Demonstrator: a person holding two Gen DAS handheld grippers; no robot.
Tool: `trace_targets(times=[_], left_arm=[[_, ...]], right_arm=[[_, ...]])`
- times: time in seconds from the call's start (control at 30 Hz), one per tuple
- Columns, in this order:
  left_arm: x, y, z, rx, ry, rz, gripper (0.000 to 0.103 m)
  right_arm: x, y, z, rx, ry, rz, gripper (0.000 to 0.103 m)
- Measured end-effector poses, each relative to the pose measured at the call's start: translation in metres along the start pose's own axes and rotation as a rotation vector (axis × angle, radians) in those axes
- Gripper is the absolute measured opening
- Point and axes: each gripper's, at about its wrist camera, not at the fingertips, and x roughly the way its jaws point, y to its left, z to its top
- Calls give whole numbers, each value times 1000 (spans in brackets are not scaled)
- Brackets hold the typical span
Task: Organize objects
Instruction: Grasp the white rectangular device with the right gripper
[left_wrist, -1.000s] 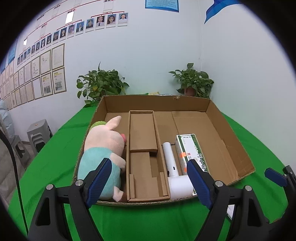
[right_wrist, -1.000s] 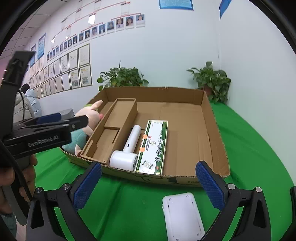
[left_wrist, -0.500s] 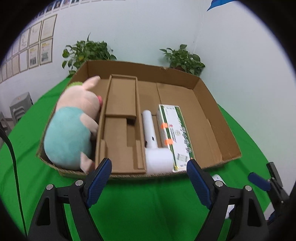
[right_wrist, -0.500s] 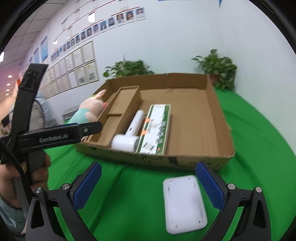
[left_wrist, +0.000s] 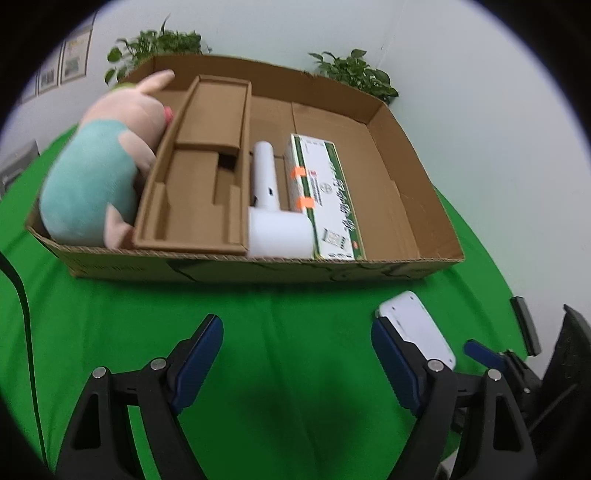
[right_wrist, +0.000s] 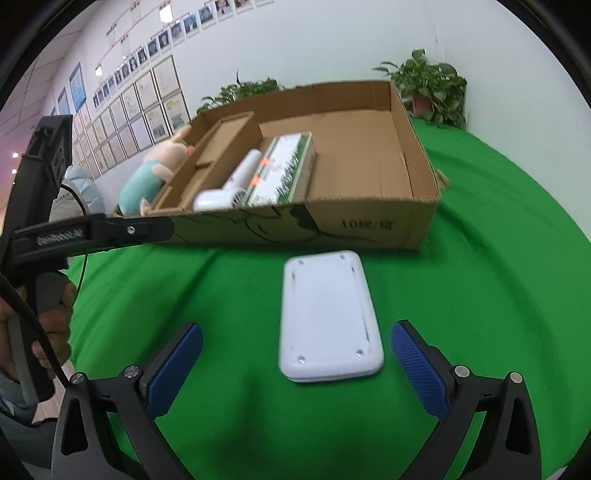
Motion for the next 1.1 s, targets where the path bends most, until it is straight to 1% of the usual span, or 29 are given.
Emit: trace_targets(times=[0.07, 0.13, 0.17, 0.2, 0.27, 0.33, 0.37, 0.47, 0.53, 0.6, 0.67, 0.7, 0.77, 0.8, 0.87, 0.93, 0.97, 1.1], left_arm=[[7, -2, 0, -32, 33, -68, 82], [16, -4, 0, -49, 70, -107, 82], [19, -5, -1, -58, 85, -117, 81], [22, -7, -2, -67, 97, -129, 81], [25, -9, -1, -75, 107, -156, 81], [29, -11, 0, -70, 109, -174, 81], [29, -12, 1, -66, 111, -178, 81], [32, -12, 1, -66, 126, -208, 81], [33, -11, -2, -69, 149, -246, 81], [35, -11, -5, -75, 179, -291, 77], [37, -11, -10, -83, 207, -332, 76], [37, -11, -12, -90, 217, -347, 76], [40, -10, -16, -110, 238, -370, 76], [41, -9, -18, -121, 247, -383, 76], [44, -7, -20, -144, 253, -406, 72], [49, -7, -23, -166, 274, -435, 65], [51, -8, -24, -169, 282, -437, 64], [60, -12, -26, -164, 308, -417, 51]], right_arm=[[5, -2, 0, -24, 18, -5, 98], [11, -4, 2, -32, 36, -10, 98], [17, -7, 3, -29, 59, -18, 94], [23, -9, 4, -25, 82, -29, 86], [36, -10, 6, -42, 132, -58, 74], [45, -10, 6, -59, 160, -85, 70], [48, -9, 7, -66, 163, -96, 64], [50, 0, 8, -78, 179, -94, 64], [49, 7, 6, -66, 195, -75, 64], [44, 17, 4, -20, 212, -29, 64], [41, 29, 1, 3, 220, 32, 66], [41, 32, 0, 7, 219, 49, 76], [39, 38, 0, -1, 201, 58, 91], [37, 38, 0, -7, 187, 62, 92], [33, 38, 0, -25, 164, 90, 93], [28, 40, -2, -61, 150, 92, 97], [26, 41, -3, -84, 145, 86, 97], [24, 42, -5, -120, 142, 75, 97]])
